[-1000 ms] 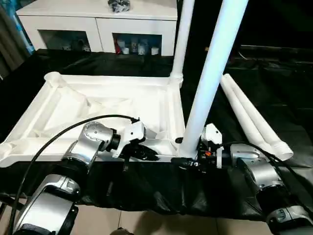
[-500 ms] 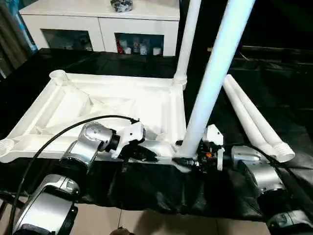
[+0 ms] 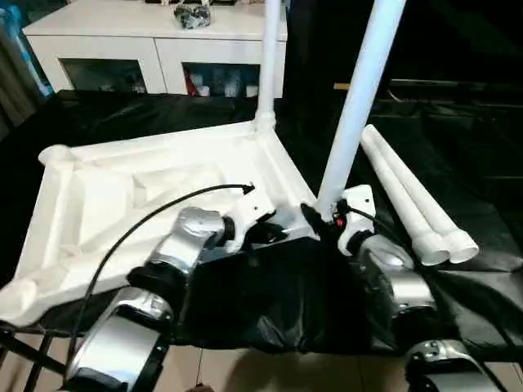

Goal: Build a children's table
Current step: Rotate leg to tighten

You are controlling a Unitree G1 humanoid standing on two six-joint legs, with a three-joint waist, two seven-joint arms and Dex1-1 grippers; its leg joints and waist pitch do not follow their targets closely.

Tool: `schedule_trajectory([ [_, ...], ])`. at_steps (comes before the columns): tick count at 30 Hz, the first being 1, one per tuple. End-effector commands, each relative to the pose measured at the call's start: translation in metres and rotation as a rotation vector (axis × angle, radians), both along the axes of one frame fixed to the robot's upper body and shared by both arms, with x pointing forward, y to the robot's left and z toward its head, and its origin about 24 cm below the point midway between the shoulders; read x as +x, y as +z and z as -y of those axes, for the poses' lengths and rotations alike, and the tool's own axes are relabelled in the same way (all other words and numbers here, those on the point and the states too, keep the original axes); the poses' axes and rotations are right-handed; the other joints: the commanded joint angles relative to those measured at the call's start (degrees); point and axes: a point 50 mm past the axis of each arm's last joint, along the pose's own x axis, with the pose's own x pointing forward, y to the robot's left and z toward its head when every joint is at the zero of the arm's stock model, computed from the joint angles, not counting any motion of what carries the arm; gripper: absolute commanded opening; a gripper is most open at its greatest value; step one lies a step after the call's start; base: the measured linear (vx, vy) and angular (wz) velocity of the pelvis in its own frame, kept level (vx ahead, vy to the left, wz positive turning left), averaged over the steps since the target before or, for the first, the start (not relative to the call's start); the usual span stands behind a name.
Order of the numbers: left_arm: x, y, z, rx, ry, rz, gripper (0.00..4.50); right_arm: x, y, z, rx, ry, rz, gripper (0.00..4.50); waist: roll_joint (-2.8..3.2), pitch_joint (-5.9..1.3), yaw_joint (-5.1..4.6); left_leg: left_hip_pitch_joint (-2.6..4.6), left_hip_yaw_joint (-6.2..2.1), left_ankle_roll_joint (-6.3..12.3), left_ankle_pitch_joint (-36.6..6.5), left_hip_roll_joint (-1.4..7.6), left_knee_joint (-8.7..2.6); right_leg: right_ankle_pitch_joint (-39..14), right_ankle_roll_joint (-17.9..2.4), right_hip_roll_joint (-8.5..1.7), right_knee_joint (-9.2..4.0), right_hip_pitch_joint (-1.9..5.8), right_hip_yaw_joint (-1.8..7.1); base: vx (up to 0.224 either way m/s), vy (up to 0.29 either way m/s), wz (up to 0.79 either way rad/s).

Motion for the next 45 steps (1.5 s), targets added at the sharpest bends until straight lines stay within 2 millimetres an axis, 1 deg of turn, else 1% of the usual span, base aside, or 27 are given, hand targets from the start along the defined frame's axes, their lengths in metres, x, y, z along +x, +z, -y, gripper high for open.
schedule_trajectory([
  [1,-0.003,0.007,0.027,-0.046,-0.072,0.034,0.00,-0.007,-0.012,-0.031,0.019,0.111,-0.066,3.31,-0.46,-2.57,-0.23,0.53,-1.45,1.52,-17.83,2.48,-4.01,-25.14,-7.26,-5.35,-6.31,1.45,2.95,0.000,0.000,0.00],
  [2,-0.003,0.008,0.025,-0.043,-0.078,0.041,0.00,-0.007,-0.011,-0.032,0.019,0.117,-0.061,3.53,-0.47,-2.62,-0.20,0.33,-1.41,1.86,-16.89,2.54,-4.05,-22.97,-7.86,-5.34,-6.06,1.57,3.03,0.000,0.000,0.00],
  [3,-0.003,0.009,0.021,-0.041,-0.090,0.048,0.00,-0.007,-0.010,-0.031,0.000,0.144,-0.050,3.53,-0.76,-2.60,-0.21,0.31,-1.31,2.09,-16.44,2.57,-4.02,-21.86,-8.34,-5.34,-5.88,1.60,3.04,0.000,0.000,0.00],
  [4,-0.003,0.009,0.021,-0.041,-0.092,0.049,0.00,-0.007,-0.010,-0.031,-0.003,0.147,-0.048,3.64,-0.58,-2.62,-0.12,0.33,-1.33,2.16,-16.23,2.58,-3.97,-21.48,-8.54,-5.42,-5.82,1.60,3.06,0.000,0.000,0.00],
  [6,-0.004,0.010,0.013,-0.043,-0.124,0.055,0.00,-0.007,-0.008,-0.026,-0.024,0.193,-0.022,3.82,-0.97,-2.55,-0.18,0.26,-1.18,2.50,-16.04,2.53,-3.97,-21.18,-8.73,-5.37,-5.84,1.66,3.08,0.000,0.000,0.00],
  [8,-0.005,0.011,0.009,-0.038,-0.150,0.060,0.00,-0.008,-0.006,-0.023,-0.029,0.220,-0.008,3.82,-0.82,-2.63,-0.02,0.15,-1.18,2.96,-15.42,2.52,-3.88,-21.36,-8.48,-5.54,-5.83,1.80,3.11,0.000,0.000,0.00],
  [10,-0.008,0.009,-0.006,-0.016,-0.205,0.049,0.00,-0.009,-0.002,-0.015,-0.029,0.304,0.010,3.82,-0.86,-2.70,0.00,-0.08,-1.17,3.41,-13.99,2.50,-3.84,-19.83,-8.58,-5.50,-5.62,2.02,3.14,0.000,0.000,0.00],
  [11,-0.010,0.008,-0.010,-0.014,-0.220,0.038,0.00,-0.011,-0.001,-0.012,-0.030,0.347,0.011,3.82,-0.60,-2.82,0.10,-0.03,-1.10,3.60,-13.19,2.68,-3.80,-17.60,-9.28,-5.41,-5.32,2.03,3.16,0.000,0.000,0.00],
  [12,-0.010,0.008,-0.010,-0.014,-0.220,0.038,0.00,-0.011,-0.001,-0.012,-0.030,0.347,0.011,3.82,-0.62,-2.85,0.17,-0.11,-0.99,3.87,-12.44,2.80,-3.73,-14.95,-10.11,-5.28,-5.00,2.13,3.10,0.000,0.000,0.00],
  [13,-0.012,0.009,-0.017,-0.021,-0.248,0.015,0.00,-0.016,0.000,-0.008,-0.027,0.432,0.008,3.82,-0.57,-2.89,0.22,-0.14,-0.96,4.02,-12.09,2.79,-3.69,-13.90,-10.47,-5.20,-4.85,2.24,3.03,0.000,0.000,0.00],
  [16,-0.017,0.009,-0.027,-0.016,-0.318,-0.023,0.00,-0.028,0.001,-0.001,-0.015,0.612,-0.025,3.82,-0.59,-3.36,0.55,-0.38,-0.80,5.73,-8.50,2.90,-3.16,-4.63,-12.95,-4.98,-3.63,2.59,2.87,0.000,0.000,0.00],
  [17,-0.017,0.009,-0.028,-0.016,-0.319,-0.024,0.00,-0.028,0.001,-0.001,-0.015,0.616,-0.026,3.82,-0.59,-3.36,0.55,-0.38,-0.80,5.73,-8.50,2.90,-3.16,-4.63,-12.95,-4.98,-3.63,2.59,2.87,0.000,0.000,0.00],
  [18,-0.018,0.009,-0.029,-0.015,-0.328,-0.028,0.00,-0.030,0.001,-0.001,-0.010,0.641,-0.034,3.82,-0.59,-3.34,0.55,-0.47,-0.76,6.74,-7.72,2.92,-3.04,-2.46,-13.68,-5.02,-3.48,2.55,2.80,0.000,0.000,0.00],
  [20,-0.018,0.010,-0.031,-0.024,-0.342,-0.041,0.00,-0.033,0.001,0.001,-0.017,0.700,-0.051,3.82,-0.69,-3.33,0.58,-0.40,-0.71,6.62,-8.28,2.89,-3.00,-3.41,-14.10,-5.05,-3.55,2.56,2.71,0.000,0.000,0.00],
  [22,-0.020,0.012,-0.036,-0.030,-0.385,-0.065,0.00,-0.041,-0.001,0.004,-0.036,0.825,-0.105,3.82,-0.52,-3.19,0.74,-0.33,-0.69,6.12,-9.59,2.92,-3.05,-6.54,-13.73,-5.15,-3.94,2.47,2.74,0.000,0.000,0.00],
  [24,-0.021,0.012,-0.037,-0.028,-0.406,-0.078,0.00,-0.043,0.000,0.004,-0.038,0.864,-0.122,3.82,-0.57,-3.18,0.79,-0.36,-0.74,6.01,-9.77,2.99,-3.09,-7.35,-13.44,-5.18,-3.94,2.48,2.79,0.000,0.000,0.00],
  [25,-0.022,0.012,-0.038,-0.026,-0.418,-0.086,0.00,-0.044,0.001,0.005,-0.038,0.885,-0.132,3.66,-0.54,-3.14,0.80,-0.32,-0.75,5.89,-9.92,3.03,-3.12,-7.70,-13.40,-5.18,-4.00,2.42,2.79,0.000,0.000,0.00],
  [27,-0.023,0.012,-0.041,-0.010,-0.448,-0.095,0.00,-0.046,0.002,0.006,-0.036,0.928,-0.152,3.66,-0.82,-3.14,0.95,-0.28,-0.77,5.56,-9.76,3.03,-3.16,-8.76,-13.05,-5.20,-4.01,2.44,2.81,0.000,0.000,0.00],
  [34,-0.023,0.011,-0.045,0.020,-0.458,-0.096,0.00,-0.050,0.003,0.004,-0.032,0.993,-0.189,3.08,-0.86,-3.29,1.43,-0.18,-0.72,5.25,-8.69,3.10,-3.04,-7.36,-13.16,-5.24,-3.76,2.33,2.82,0.000,0.000,0.00],
  [35,-0.023,0.012,-0.046,0.019,-0.457,-0.097,0.00,-0.051,0.002,0.003,-0.023,0.998,-0.194,2.98,-1.09,-3.28,1.56,-0.22,-0.71,5.28,-8.44,3.07,-3.03,-7.17,-13.15,-5.25,-3.69,2.35,2.80,0.000,0.000,0.00],
  [37,-0.023,0.012,-0.047,0.020,-0.453,-0.100,0.00,-0.051,0.002,0.001,-0.001,0.988,-0.197,2.84,-0.91,-3.31,1.63,-0.21,-0.71,5.28,-8.34,3.04,-3.01,-7.05,-13.10,-5.25,-3.70,2.31,2.80,0.000,0.000,0.00],
  [38,-0.022,0.011,-0.047,0.023,-0.441,-0.098,0.00,-0.050,0.002,0.000,0.015,0.967,-0.192,2.83,-0.56,-3.32,1.64,-0.16,-0.75,5.07,-8.60,3.10,-3.05,-7.11,-13.11,-5.27,-3.80,2.26,2.79,0.000,0.000,0.00],
  [39,-0.021,0.011,-0.047,0.026,-0.433,-0.097,0.00,-0.049,0.003,0.000,0.025,0.952,-0.189,2.83,-0.70,-3.33,1.64,-0.19,-0.76,4.83,-8.81,3.05,-3.05,-7.03,-13.12,-5.24,-3.76,2.35,2.78,0.000,0.000,0.00],
  [41,-0.017,0.010,-0.045,0.029,-0.381,-0.082,0.00,-0.045,0.004,-0.001,0.058,0.873,-0.163,2.77,-0.24,-3.25,1.67,-0.16,-0.85,4.38,-9.59,3.05,-3.14,-7.68,-13.05,-5.28,-3.86,2.30,2.75,0.000,0.000,0.00],
  [43,-0.011,0.009,-0.041,0.036,-0.297,-0.057,0.00,-0.039,0.004,-0.002,0.076,0.754,-0.131,2.75,-0.17,-2.91,1.46,0.18,-0.85,2.85,-12.53,3.03,-3.46,-12.56,-12.26,-5.29,-4.52,2.05,2.78,0.000,0.000,0.00],
  [44,-0.006,0.008,-0.036,0.047,-0.230,-0.031,0.00,-0.031,0.000,-0.002,0.054,0.618,-0.112,2.75,-0.18,-2.80,1.36,0.24,-0.94,2.27,-13.53,3.00,-3.59,-14.68,-11.86,-5.38,-4.71,2.04,2.77,0.000,0.000,0.00],
  [45,-0.006,0.008,-0.036,0.047,-0.230,-0.031,0.00,-0.031,0.000,-0.002,0.054,0.618,-0.112,2.75,-0.07,-2.58,1.18,0.78,-1.01,1.04,-15.95,2.93,-3.73,-19.33,-10.86,-5.53,-5.36,1.73,2.84,0.000,0.000,0.00],
])
